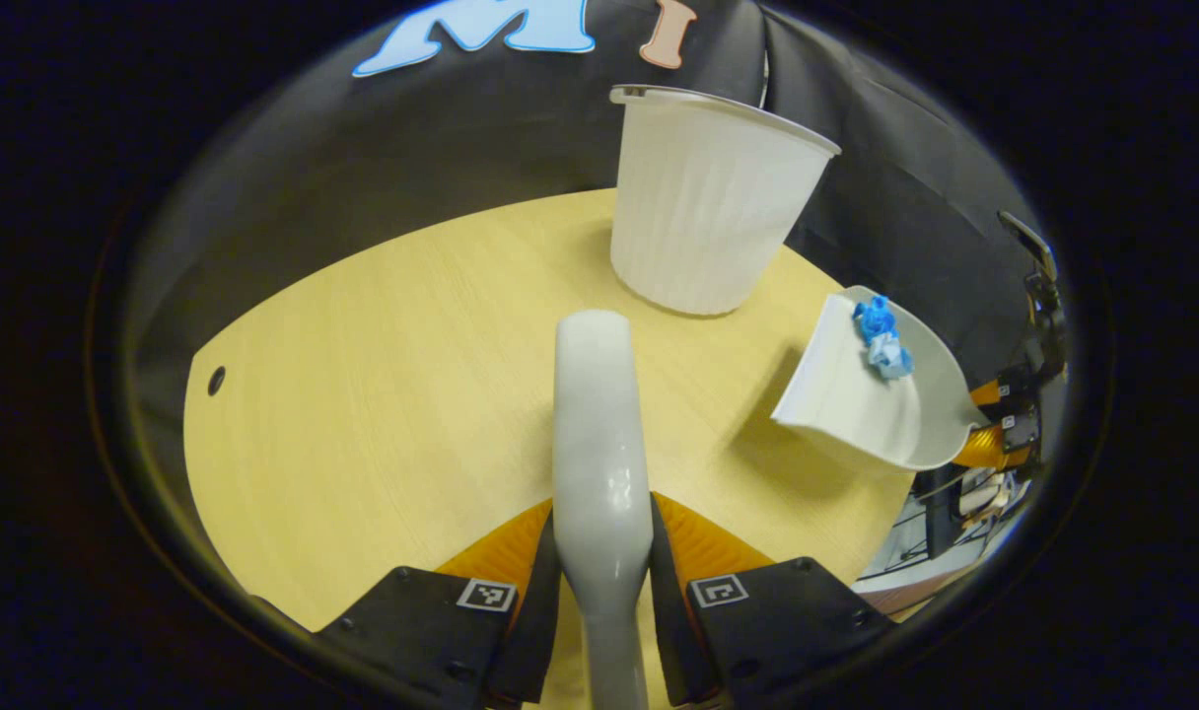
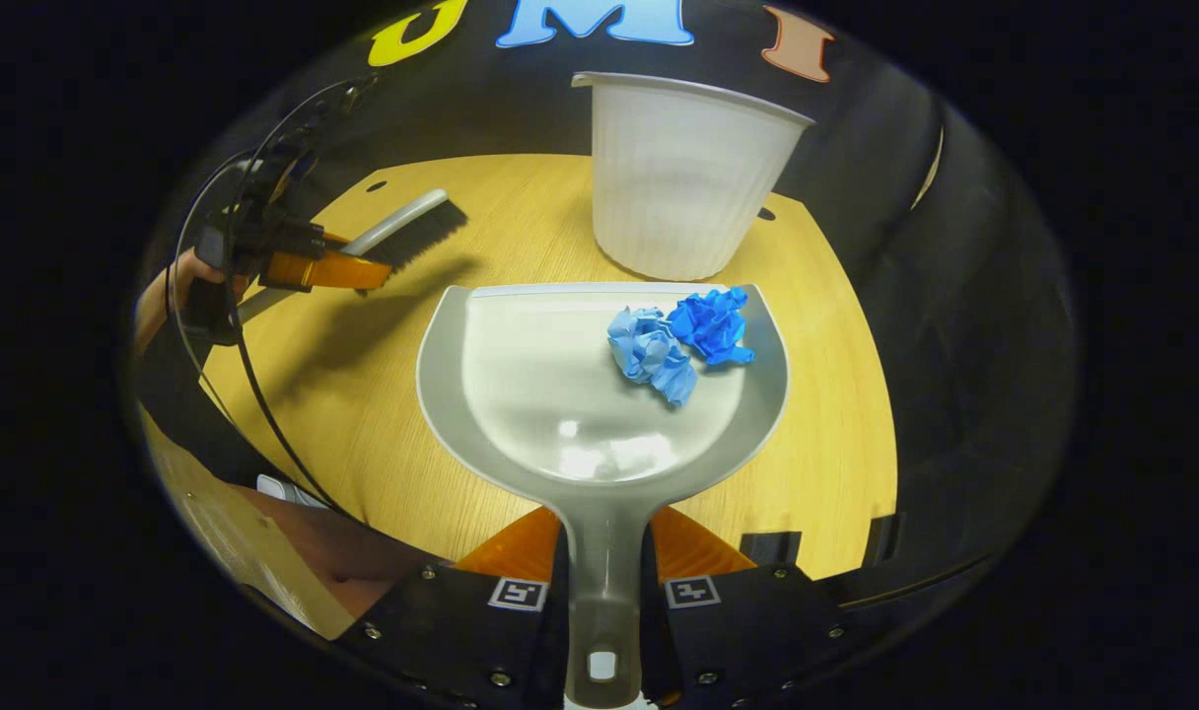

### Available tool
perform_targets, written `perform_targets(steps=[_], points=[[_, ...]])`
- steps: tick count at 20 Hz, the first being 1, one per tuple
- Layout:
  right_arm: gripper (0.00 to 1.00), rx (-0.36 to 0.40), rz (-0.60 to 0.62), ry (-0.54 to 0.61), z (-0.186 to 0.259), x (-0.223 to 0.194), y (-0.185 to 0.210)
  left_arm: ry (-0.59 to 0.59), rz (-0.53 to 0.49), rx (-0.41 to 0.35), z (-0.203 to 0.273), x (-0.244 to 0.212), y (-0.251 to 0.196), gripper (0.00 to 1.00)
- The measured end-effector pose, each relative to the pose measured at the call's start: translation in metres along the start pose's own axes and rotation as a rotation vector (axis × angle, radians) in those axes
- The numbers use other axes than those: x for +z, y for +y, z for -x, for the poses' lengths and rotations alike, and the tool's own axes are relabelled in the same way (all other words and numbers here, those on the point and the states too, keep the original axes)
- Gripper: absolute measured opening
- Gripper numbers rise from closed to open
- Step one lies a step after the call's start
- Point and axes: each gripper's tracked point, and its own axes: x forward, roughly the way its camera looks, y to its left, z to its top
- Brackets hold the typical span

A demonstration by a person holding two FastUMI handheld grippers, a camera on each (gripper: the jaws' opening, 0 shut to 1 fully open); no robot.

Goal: Pick up the small broom and dustpan from the desktop, sweep the trash into the dustpan with the broom, and then empty the trash into the garbage bin.

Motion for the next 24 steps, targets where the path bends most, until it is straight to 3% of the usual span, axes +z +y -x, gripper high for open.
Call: perform_targets(steps=[7,15,21,24], points=[[0.29,0.023,-0.046,-0.02,0.049,0.033,-0.022,-0.004,0.048,0.033,0.02,-0.018,0.015,0.48],[0.28,0.067,-0.043,-0.043,0.107,0.109,-0.032,-0.03,0.083,0.054,0.042,-0.022,0.022,0.48],[0.28,0.15,-0.098,-0.039,0.128,0.176,-0.03,-0.037,0.118,0.057,0.051,-0.033,0.028,0.48],[0.29,0.237,-0.177,0.009,0.124,0.208,-0.015,-0.04,0.133,0.064,0.054,-0.036,0.032,0.48]])
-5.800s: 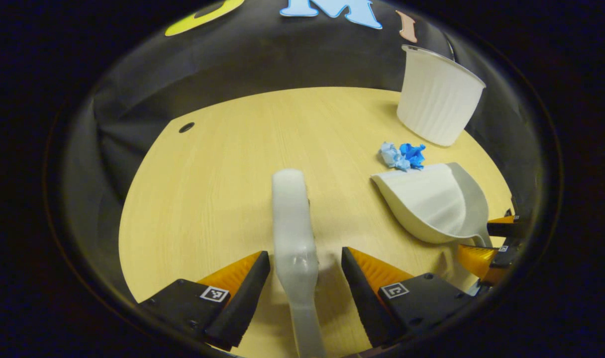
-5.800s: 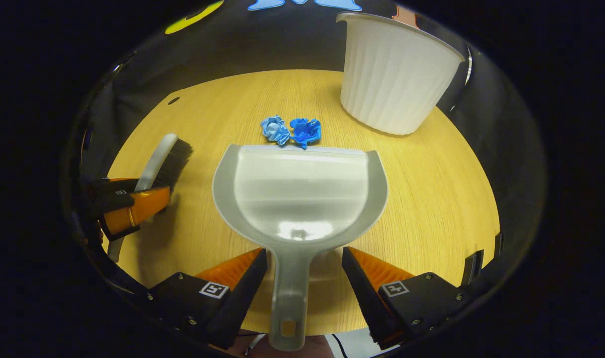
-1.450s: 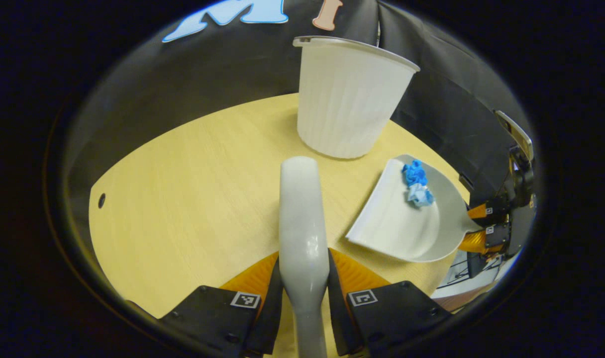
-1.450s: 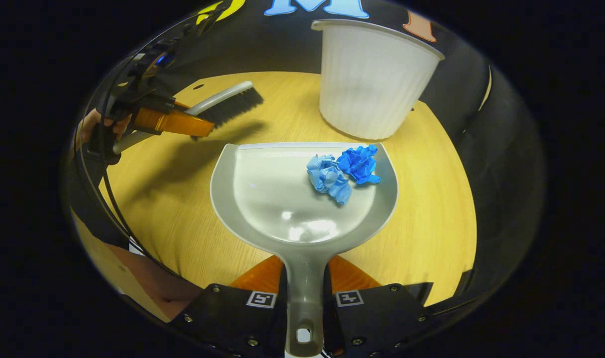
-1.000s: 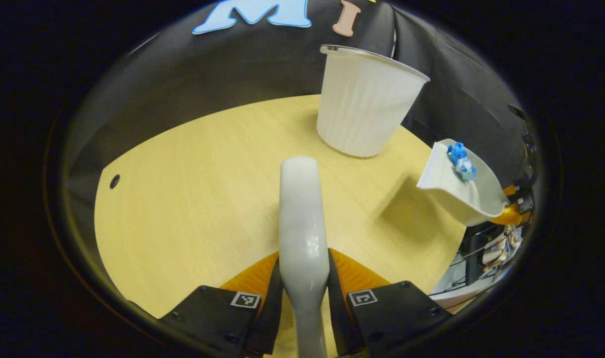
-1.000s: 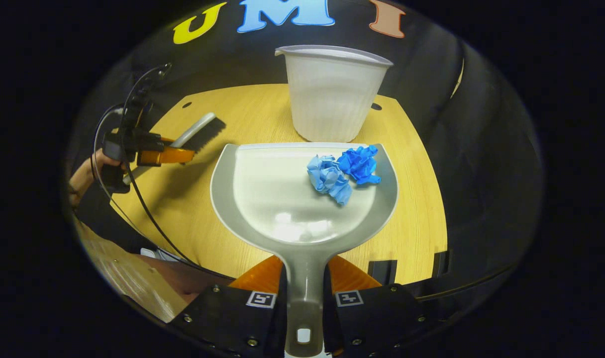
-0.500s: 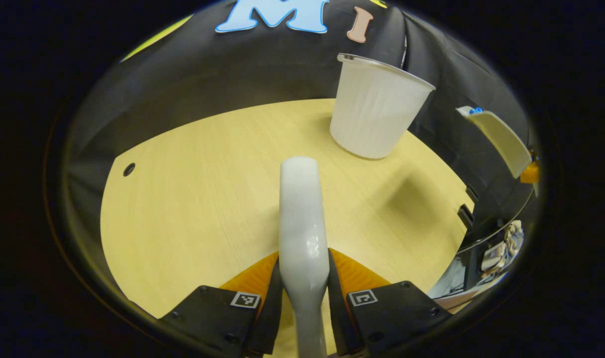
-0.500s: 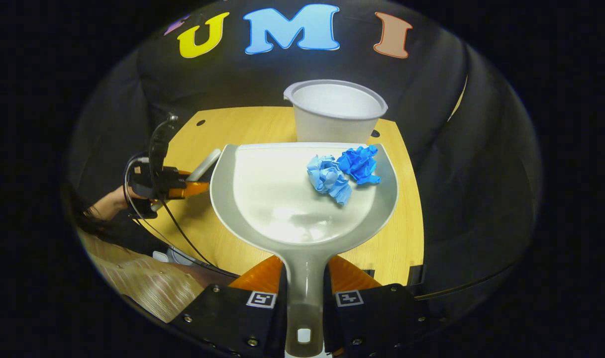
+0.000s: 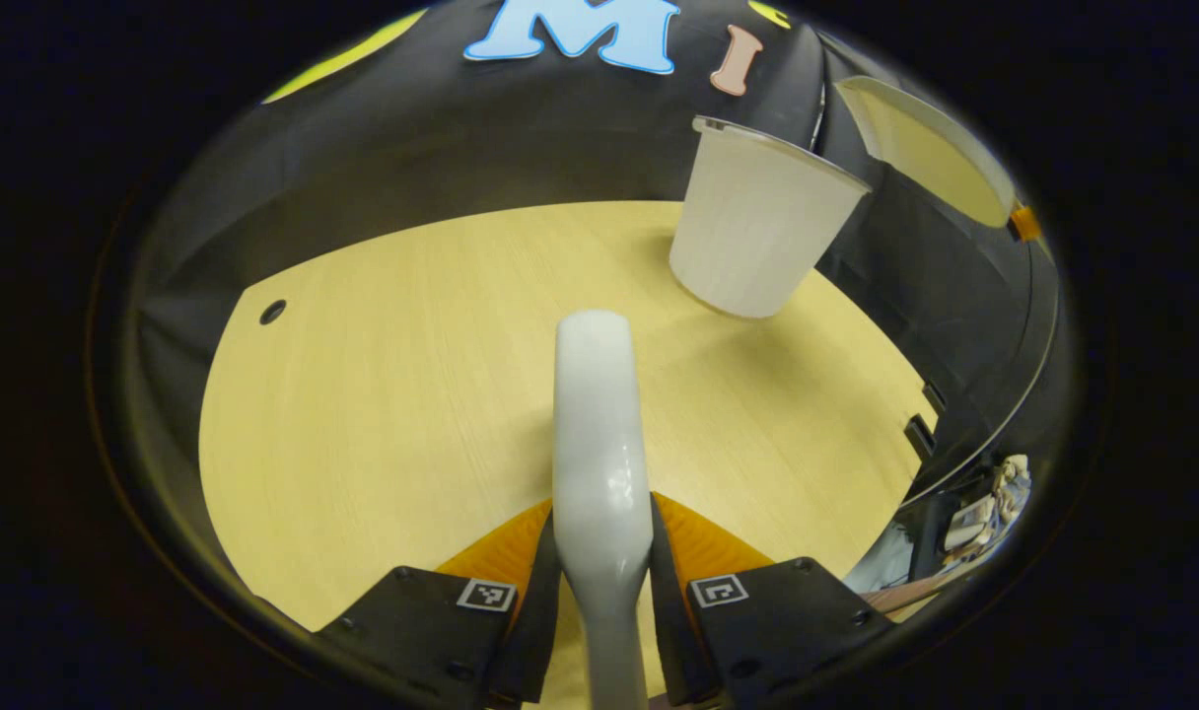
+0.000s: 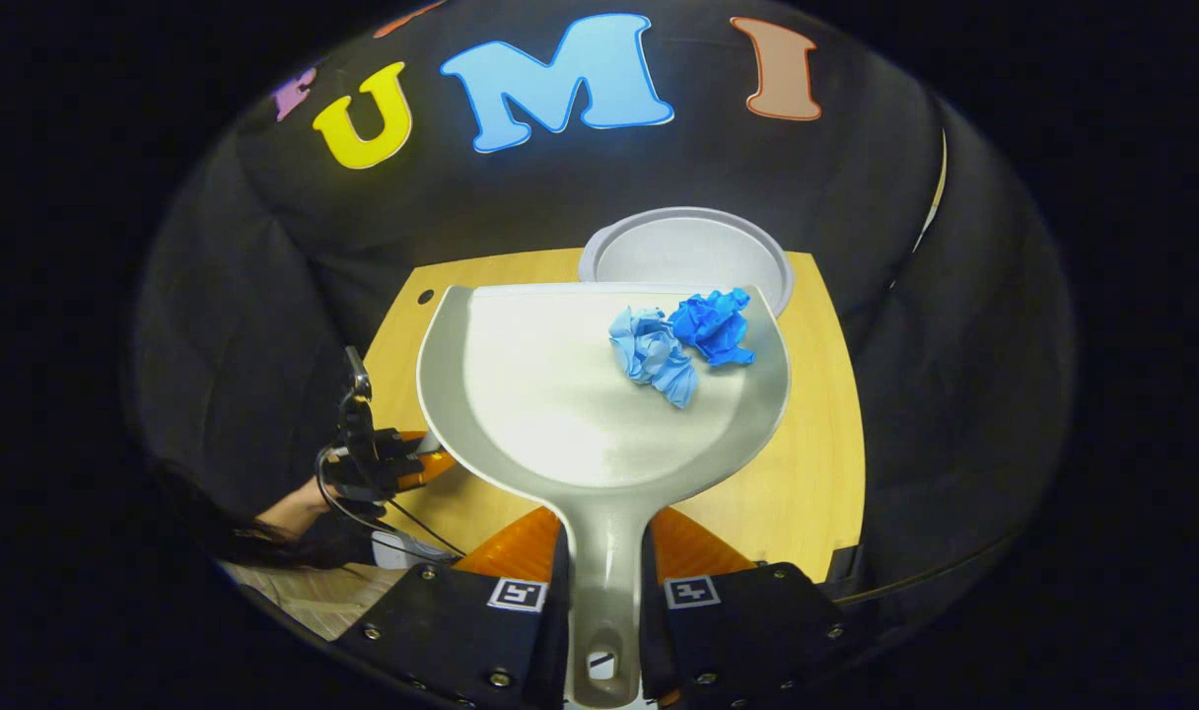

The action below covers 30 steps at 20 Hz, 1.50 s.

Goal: Pick up the small broom and dustpan from the desktop, sweep the trash into the dustpan with the broom, and then empty the trash into the garbage bin.

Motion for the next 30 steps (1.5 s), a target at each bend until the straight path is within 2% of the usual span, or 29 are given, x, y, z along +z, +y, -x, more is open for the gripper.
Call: perform_targets(steps=[4,8,10,16,17,20,21,22,23,30], points=[[0.29,0.174,-0.197,0.008,-0.015,0.05,0.023,0.004,0.036,-0.001,0.002,-0.006,0.002,0.48],[0.28,0.26,-0.334,-0.029,-0.032,0.088,0.019,0.005,0.055,0.009,0.005,-0.011,0.005,0.48],[0.29,0.333,-0.452,-0.049,-0.028,0.09,0.024,0.006,0.06,0.016,0.006,-0.013,0.008,0.5],[0.28,0.621,-0.818,-0.137,-0.018,0.117,0.023,0.01,0.08,0.029,0.011,-0.017,0.012,0.48],[0.28,0.655,-0.861,-0.15,-0.018,0.118,0.023,0.01,0.081,0.031,0.012,-0.018,0.013,0.5],[0.28,0.722,-0.95,-0.179,-0.016,0.12,0.026,0.011,0.077,0.033,0.012,-0.018,0.012,0.48],[0.24,0.736,-0.966,-0.185,-0.016,0.119,0.027,0.01,0.076,0.032,0.013,-0.018,0.011,0.48],[0.28,0.744,-0.979,-0.197,-0.017,0.12,0.03,0.009,0.075,0.03,0.013,-0.017,0.009,0.48],[0.28,0.754,-0.988,-0.205,-0.017,0.122,0.03,0.008,0.076,0.027,0.015,-0.017,0.009,0.5],[0.28,0.85,-1.066,-0.25,-0.011,0.13,0.033,0.005,0.067,0.021,0.02,-0.026,0.001,0.48]])
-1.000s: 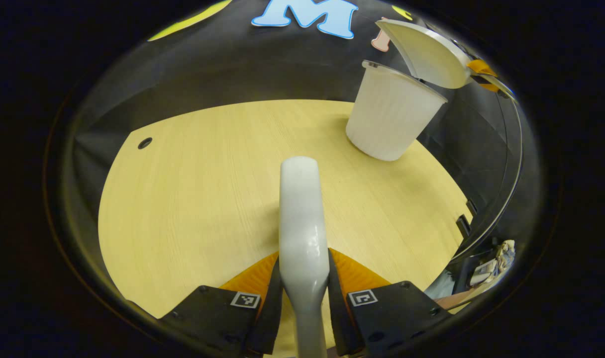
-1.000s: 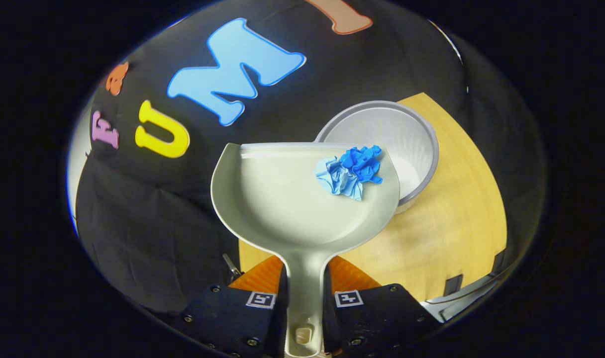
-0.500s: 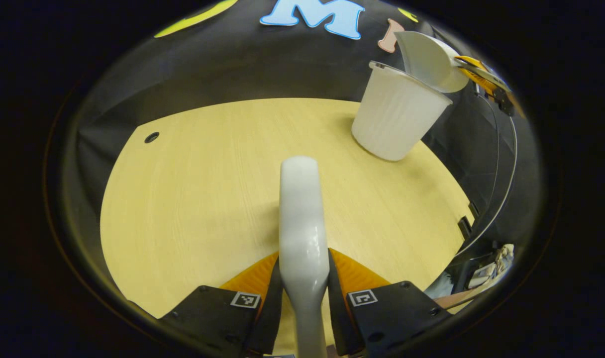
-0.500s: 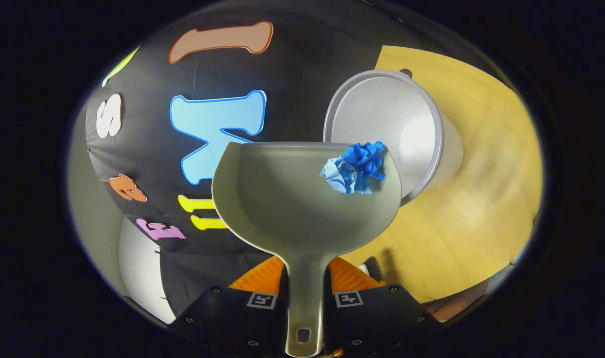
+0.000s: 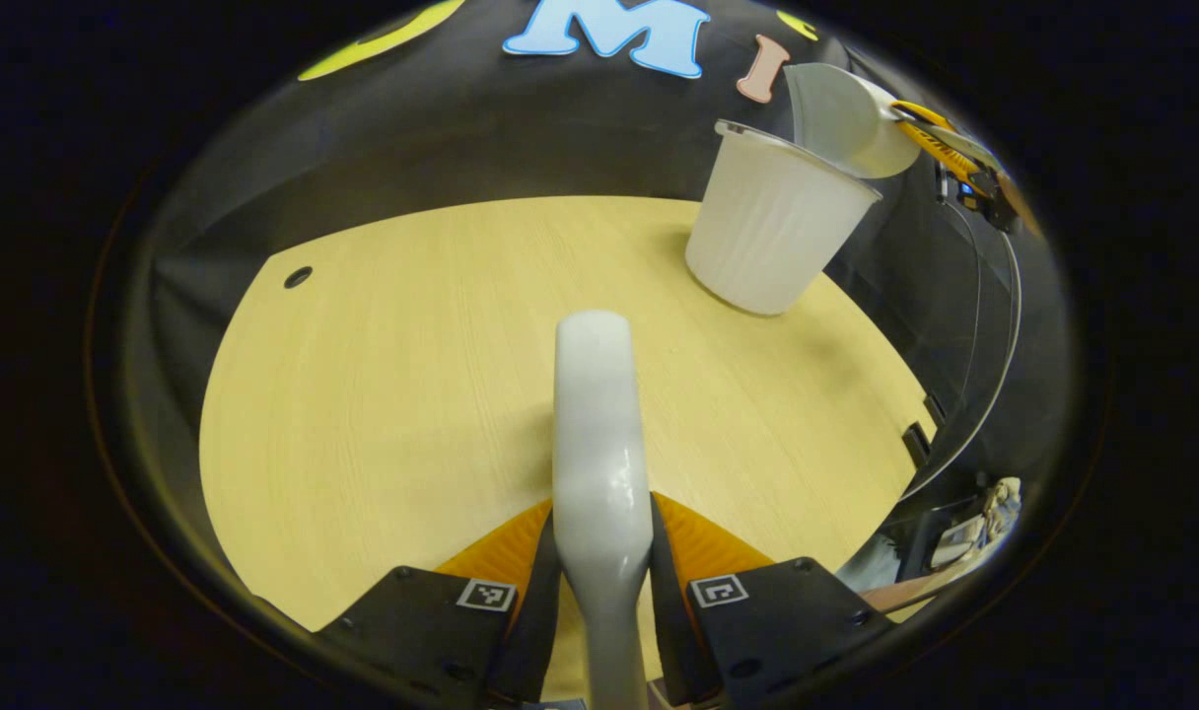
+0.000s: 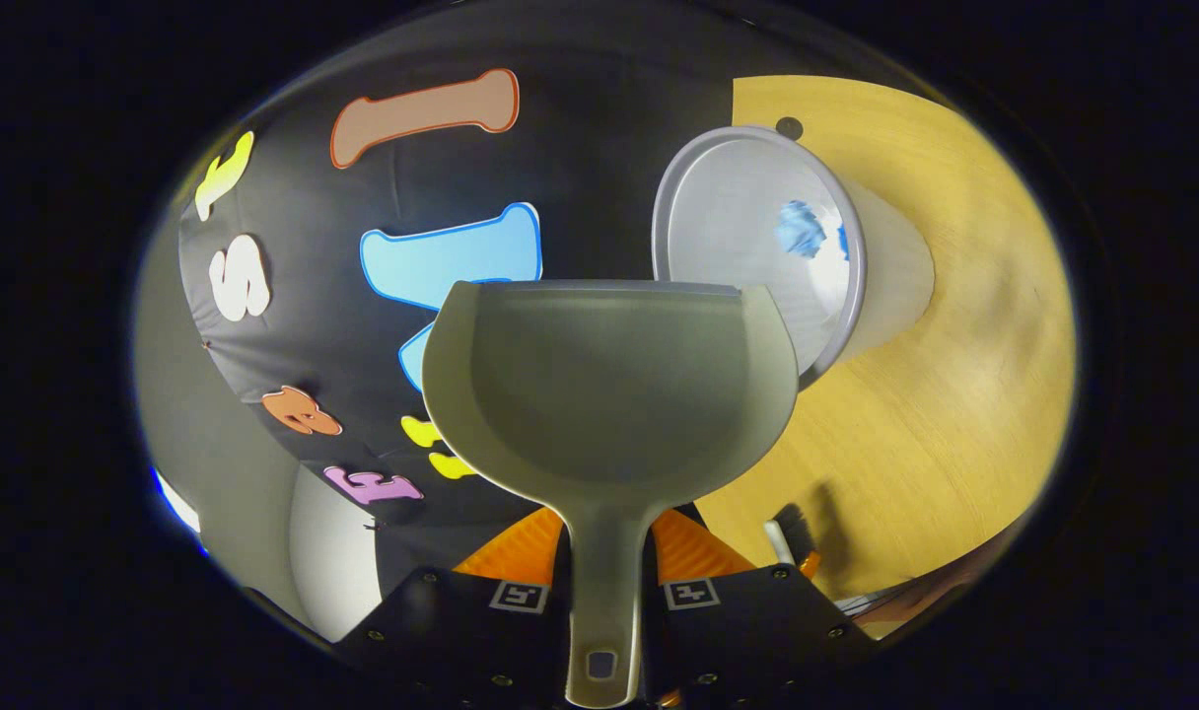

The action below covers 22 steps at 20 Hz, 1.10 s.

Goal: Pick up the small broom and dustpan from the desktop, sweep the trash into the dustpan with the broom, and then empty the trash into the garbage bin.

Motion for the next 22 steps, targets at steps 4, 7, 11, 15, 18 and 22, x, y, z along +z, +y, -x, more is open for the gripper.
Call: perform_targets(steps=[4,7,11,15,18,22], points=[[0.28,-0.003,0.021,0.019,-0.004,-0.01,0.0,-0.009,0.008,0.005,0.007,-0.005,0.002,0.48],[0.28,-0.005,0.066,0.045,-0.003,-0.019,-0.004,-0.015,0.021,0.015,0.011,-0.007,0.006,0.48],[0.28,-0.025,0.15,0.084,0.004,-0.033,-0.013,-0.022,0.039,0.031,0.013,-0.012,0.015,0.48],[0.28,-0.05,0.249,0.146,0.01,-0.057,-0.032,-0.017,0.068,0.043,0.011,-0.019,0.027,0.48],[0.28,-0.07,0.307,0.178,0.013,-0.067,-0.042,-0.015,0.079,0.044,0.008,-0.022,0.035,0.5],[0.28,-0.131,0.409,0.193,0.013,-0.074,-0.069,-0.012,0.085,0.047,0.006,-0.025,0.046,0.48]])
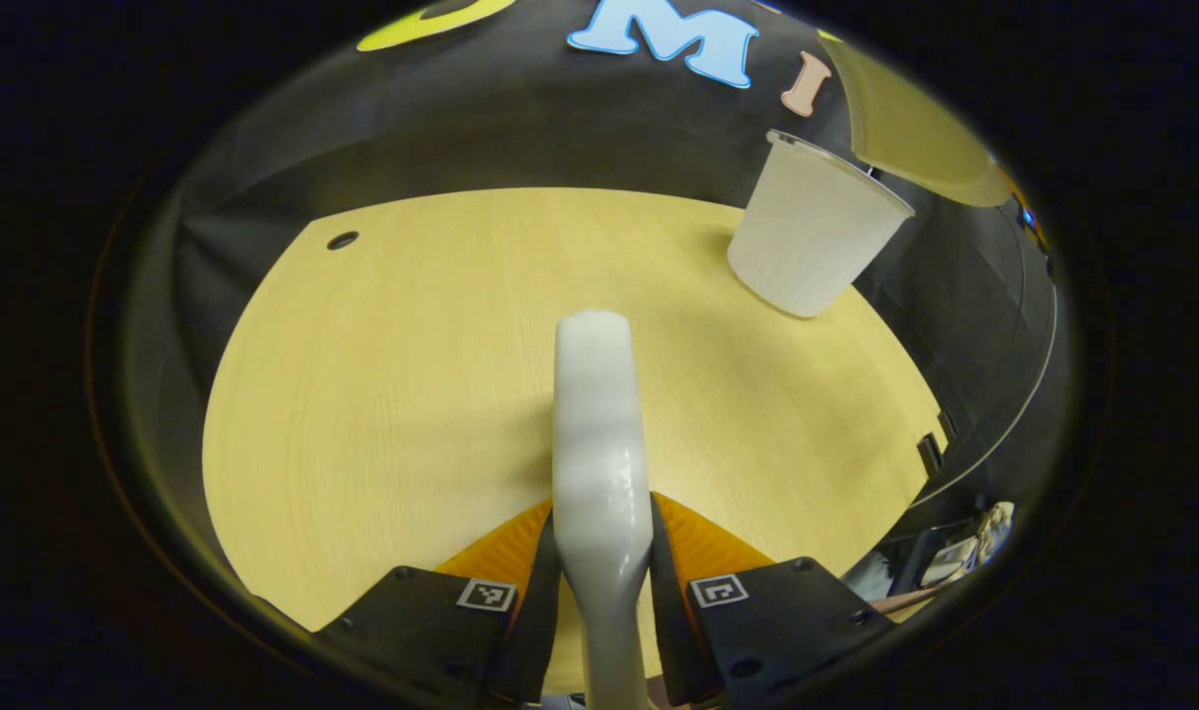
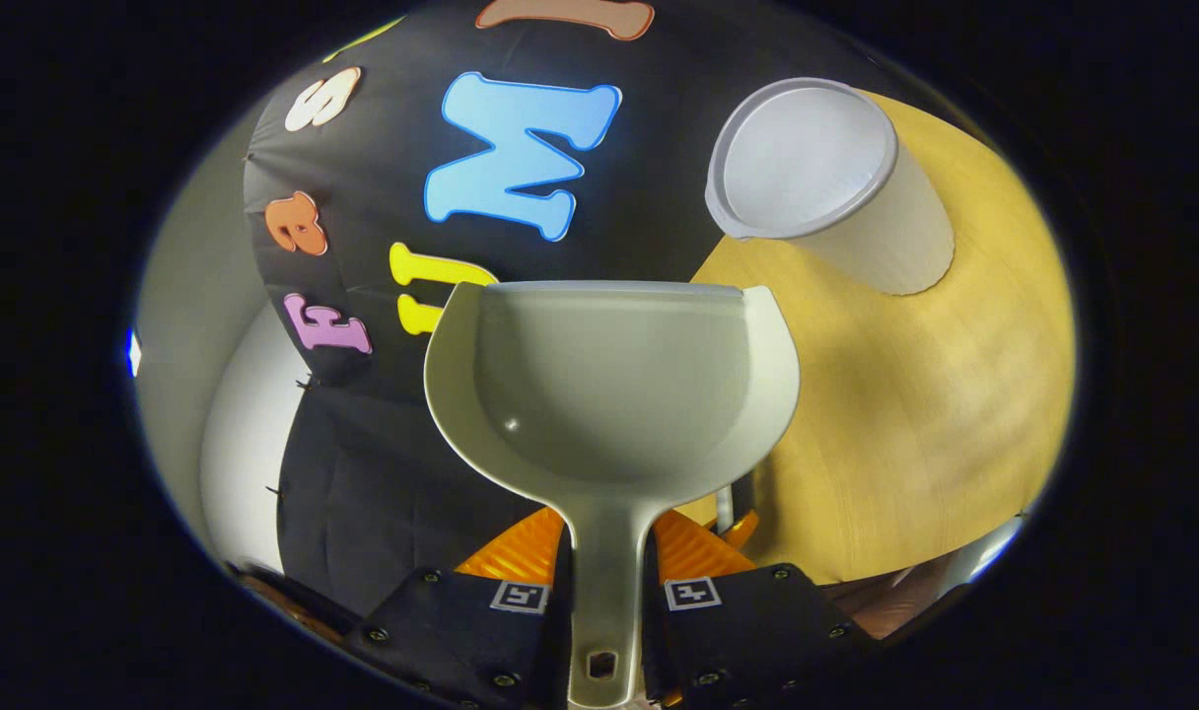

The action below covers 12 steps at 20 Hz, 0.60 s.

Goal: Pick up the small broom and dustpan from the desktop, sweep the trash into the dustpan with the broom, and then empty the trash into the garbage bin.

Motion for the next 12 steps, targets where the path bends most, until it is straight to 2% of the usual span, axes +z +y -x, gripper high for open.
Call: perform_targets(steps=[3,5,12], points=[[0.28,-0.07,0.042,0.0,-0.009,-0.007,-0.021,0.007,0.01,0.003,0.0,-0.002,0.009,0.5],[0.28,-0.122,0.057,-0.001,-0.013,-0.012,-0.034,0.011,0.018,0.01,-0.003,-0.003,0.014,0.48],[0.28,-0.434,0.256,-0.064,-0.029,-0.006,-0.12,0.025,0.054,0.036,-0.006,-0.007,0.028,0.48]])
